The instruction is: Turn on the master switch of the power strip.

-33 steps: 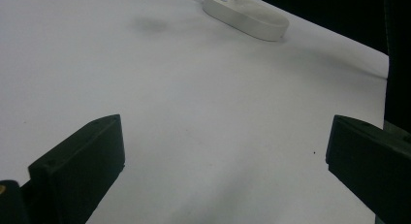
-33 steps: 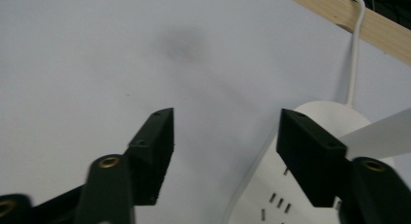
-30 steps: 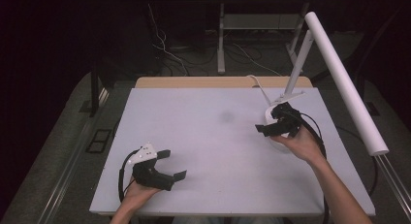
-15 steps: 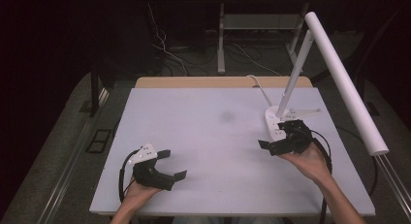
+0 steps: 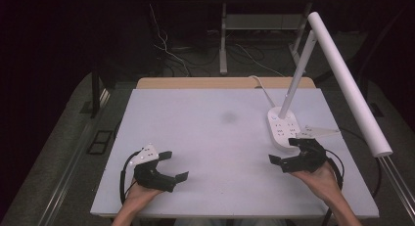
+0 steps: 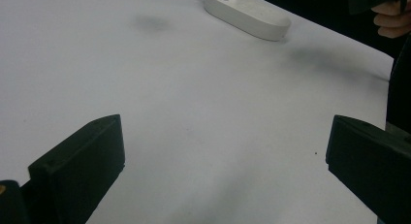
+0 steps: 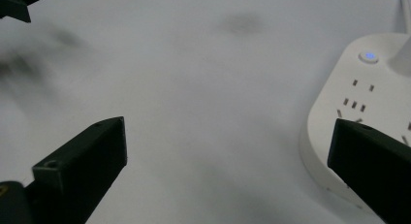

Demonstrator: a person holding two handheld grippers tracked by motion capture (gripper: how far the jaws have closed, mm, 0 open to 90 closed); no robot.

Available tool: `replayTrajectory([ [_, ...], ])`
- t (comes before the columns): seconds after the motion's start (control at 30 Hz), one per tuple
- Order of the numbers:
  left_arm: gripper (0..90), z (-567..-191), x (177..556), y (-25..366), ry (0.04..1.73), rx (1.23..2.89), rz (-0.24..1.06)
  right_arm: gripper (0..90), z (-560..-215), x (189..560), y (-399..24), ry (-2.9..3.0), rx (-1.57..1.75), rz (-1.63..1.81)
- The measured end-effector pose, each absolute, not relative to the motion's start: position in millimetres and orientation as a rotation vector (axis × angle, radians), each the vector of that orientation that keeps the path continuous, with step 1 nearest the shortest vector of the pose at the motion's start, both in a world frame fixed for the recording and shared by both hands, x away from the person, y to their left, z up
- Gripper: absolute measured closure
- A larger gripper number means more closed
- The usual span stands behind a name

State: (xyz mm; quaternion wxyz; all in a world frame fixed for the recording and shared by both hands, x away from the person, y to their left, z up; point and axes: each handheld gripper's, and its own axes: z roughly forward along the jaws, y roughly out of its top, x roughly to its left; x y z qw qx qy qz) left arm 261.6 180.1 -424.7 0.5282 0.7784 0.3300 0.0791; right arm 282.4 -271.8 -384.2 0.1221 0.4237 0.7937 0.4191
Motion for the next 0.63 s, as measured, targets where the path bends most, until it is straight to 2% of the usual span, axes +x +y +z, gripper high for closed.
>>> replayTrajectory([
  [0.63, 0.0, -425.2, 263.0, 181.8, 0.792, 1.863, 0.193, 0.1, -418.4, 245.1, -291.0, 2.215, 1.296, 1.299],
])
